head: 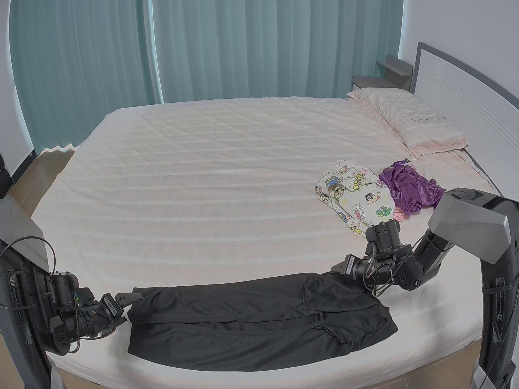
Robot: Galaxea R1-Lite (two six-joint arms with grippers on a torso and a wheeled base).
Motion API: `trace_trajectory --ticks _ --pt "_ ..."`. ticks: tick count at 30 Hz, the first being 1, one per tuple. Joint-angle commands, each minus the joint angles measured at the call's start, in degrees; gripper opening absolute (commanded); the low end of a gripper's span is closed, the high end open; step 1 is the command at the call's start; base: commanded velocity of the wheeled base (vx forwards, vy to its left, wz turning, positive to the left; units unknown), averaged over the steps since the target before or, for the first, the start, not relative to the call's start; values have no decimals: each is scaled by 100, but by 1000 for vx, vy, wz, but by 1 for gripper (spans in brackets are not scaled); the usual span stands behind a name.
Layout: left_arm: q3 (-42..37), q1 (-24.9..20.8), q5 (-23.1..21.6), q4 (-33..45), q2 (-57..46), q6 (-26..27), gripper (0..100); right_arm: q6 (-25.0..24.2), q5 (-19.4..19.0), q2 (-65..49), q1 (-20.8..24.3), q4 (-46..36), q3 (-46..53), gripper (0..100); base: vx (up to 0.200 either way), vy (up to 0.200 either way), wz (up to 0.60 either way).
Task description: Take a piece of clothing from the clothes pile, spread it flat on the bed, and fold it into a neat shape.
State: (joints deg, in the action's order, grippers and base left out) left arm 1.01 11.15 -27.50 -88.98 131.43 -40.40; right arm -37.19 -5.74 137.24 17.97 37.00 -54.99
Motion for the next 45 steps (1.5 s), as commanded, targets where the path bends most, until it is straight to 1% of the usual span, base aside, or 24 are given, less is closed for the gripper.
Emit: trace_trajectory --ticks 1,6,12,17,20,25,26,29,33,35,38,40,41,42,43,45 --pt "-40 1 -1 -102 6 -3 100 -69 -6 163 -65 9 -82 0 0 0 0" --pt "-40 1 -1 -102 6 -3 100 -420 20 92 -83 36 -29 0 0 0 0" --pt "-40 1 -1 -102 6 -3 100 -561 38 -48 -171 123 59 0 0 0 0" --pt "-40 1 -1 -102 6 -3 100 -552 56 -75 -241 554 191 0 0 0 0" --pt "-40 1 -1 -102 6 -3 100 -508 56 -4 -232 1073 393 0 0 0 0" --pt "-40 1 -1 -102 6 -3 100 -447 29 83 -232 1213 472 0 0 0 0" --pt "-40 1 -1 -102 6 -3 100 -403 29 101 -232 1266 489 100 0 0 0" --pt "-40 1 -1 -102 6 -3 100 -297 38 127 -250 1380 525 100 0 0 0" --pt "-40 1 -1 -102 6 -3 100 -297 47 -84 -355 1697 648 100 0 0 0" --pt "-40 1 -1 -102 6 -3 100 -288 47 -198 -391 1723 727 100 0 0 0" --pt "-48 1 8 -102 6 -12 100 -288 56 -690 -505 1688 1140 100 0 0 0" --pt "-48 -8 8 -102 6 -12 100 -288 47 -901 -558 1688 1439 100 0 0 0" --pt "-48 -8 8 -102 6 -12 100 -288 47 -901 -558 1688 1439 100 0 0 0" --pt "-48 -17 17 -102 6 -12 100 -315 47 -1094 -602 1749 1834 100 0 0 0" --pt "-48 -17 26 -102 6 -12 100 -341 47 -1156 -619 1758 1992 100 0 0 0" --pt "-48 -17 17 -102 6 -12 100 -350 47 -1182 -628 1767 2063 100 -200 0 0"
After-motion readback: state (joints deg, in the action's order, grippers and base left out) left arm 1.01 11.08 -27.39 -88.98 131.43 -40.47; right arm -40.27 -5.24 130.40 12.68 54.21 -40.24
